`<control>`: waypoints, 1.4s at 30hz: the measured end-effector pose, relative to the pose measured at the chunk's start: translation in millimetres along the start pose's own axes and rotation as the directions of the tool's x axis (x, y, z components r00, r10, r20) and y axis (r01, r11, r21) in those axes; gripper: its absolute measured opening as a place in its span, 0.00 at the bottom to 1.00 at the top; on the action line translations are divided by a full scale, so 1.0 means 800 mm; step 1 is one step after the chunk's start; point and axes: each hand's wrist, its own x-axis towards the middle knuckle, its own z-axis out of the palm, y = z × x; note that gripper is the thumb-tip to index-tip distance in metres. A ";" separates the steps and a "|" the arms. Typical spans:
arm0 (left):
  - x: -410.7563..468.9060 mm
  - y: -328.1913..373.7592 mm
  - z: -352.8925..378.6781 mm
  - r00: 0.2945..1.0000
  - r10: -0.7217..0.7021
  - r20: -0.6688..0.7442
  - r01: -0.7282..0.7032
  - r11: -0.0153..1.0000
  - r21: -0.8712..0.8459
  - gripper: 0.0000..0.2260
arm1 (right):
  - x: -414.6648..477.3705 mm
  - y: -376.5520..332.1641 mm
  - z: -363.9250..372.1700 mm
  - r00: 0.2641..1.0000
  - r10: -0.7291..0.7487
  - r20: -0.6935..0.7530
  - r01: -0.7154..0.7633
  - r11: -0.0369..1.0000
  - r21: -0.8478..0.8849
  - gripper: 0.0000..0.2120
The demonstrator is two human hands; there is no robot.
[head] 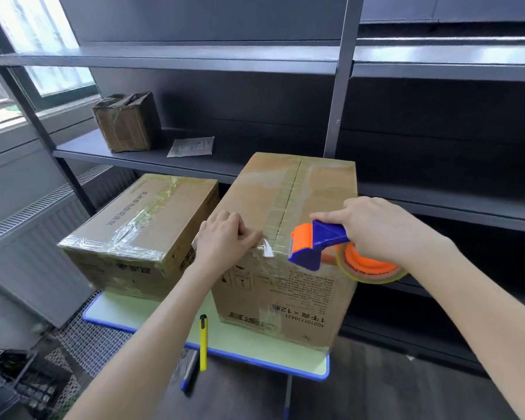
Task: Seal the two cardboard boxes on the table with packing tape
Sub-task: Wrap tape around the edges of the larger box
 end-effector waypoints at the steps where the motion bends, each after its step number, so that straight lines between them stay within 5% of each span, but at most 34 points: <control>1: -0.001 0.008 0.002 1.000 0.013 -0.020 -0.013 0.999 0.031 0.13 | 0.000 0.000 0.000 1.000 -0.004 0.000 0.004 1.000 -0.030 0.29; 9: -0.016 0.060 0.021 0.979 0.204 -0.032 -0.204 0.979 -0.007 0.12 | 0.007 -0.006 0.002 1.000 -0.019 0.013 0.019 0.999 -0.046 0.28; 18: -0.015 0.048 0.027 0.982 0.185 -0.037 -0.187 0.980 -0.073 0.12 | 0.001 0.002 0.006 1.000 0.002 -0.024 -0.001 0.999 0.039 0.29; 24: -0.011 0.045 0.027 0.983 0.179 0.026 -0.175 0.979 -0.105 0.14 | -0.024 0.048 -0.001 0.975 0.165 0.151 -0.182 0.977 0.110 0.37; 30: -0.010 0.044 0.026 0.982 0.183 0.044 -0.178 0.979 -0.098 0.15 | -0.049 0.049 0.013 0.978 0.132 0.158 -0.162 0.968 0.190 0.37; 42: -0.012 0.077 0.027 0.987 0.162 0.014 -0.161 0.985 -0.065 0.18 | -0.062 0.079 0.022 0.990 0.105 0.090 -0.107 0.994 0.010 0.35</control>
